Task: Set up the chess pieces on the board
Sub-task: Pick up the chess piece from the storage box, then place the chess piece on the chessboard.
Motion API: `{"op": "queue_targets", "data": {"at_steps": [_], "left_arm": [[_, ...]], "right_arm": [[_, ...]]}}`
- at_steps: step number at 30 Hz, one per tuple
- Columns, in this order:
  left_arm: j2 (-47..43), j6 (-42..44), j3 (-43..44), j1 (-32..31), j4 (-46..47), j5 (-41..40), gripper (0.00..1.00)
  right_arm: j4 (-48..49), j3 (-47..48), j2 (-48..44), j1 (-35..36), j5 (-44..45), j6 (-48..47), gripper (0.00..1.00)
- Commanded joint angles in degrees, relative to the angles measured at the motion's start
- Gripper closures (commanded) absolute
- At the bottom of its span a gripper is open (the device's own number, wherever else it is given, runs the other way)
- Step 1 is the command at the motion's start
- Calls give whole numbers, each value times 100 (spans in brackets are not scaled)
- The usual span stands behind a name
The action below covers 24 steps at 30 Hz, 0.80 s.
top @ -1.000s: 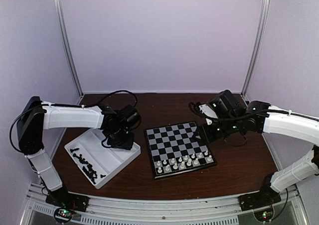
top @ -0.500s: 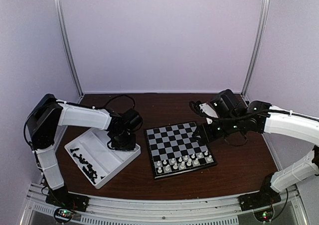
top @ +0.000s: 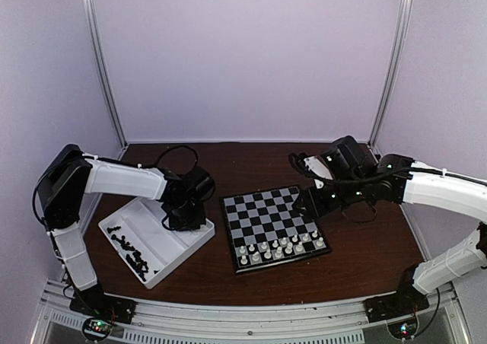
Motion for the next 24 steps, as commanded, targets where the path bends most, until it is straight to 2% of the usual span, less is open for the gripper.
{"op": "queue_targets", "data": {"at_steps": [1, 6, 11, 15, 19, 24], "left_arm": [[-279, -279, -222, 29, 4, -102, 87], [-846, -307, -233, 23, 128, 72, 88], [-1650, -537, -232, 30, 303, 170, 88], [-2301, -865, -297, 63, 418, 121, 87], [-2785, -1339, -594, 84, 1048, 482, 87], [-3103, -1832, -815, 87, 1564, 885, 87]], "right_arm": [[170, -22, -19, 25, -86, -3, 59], [621, -13, 124, 32, -331, 119, 60], [2011, -195, 376, 209, -613, 547, 62], [3002, -34, 845, 607, -415, 749, 62], [3935, 192, 1333, 940, -227, 938, 62], [4580, 480, 1877, 1265, 245, 1104, 63]]}}
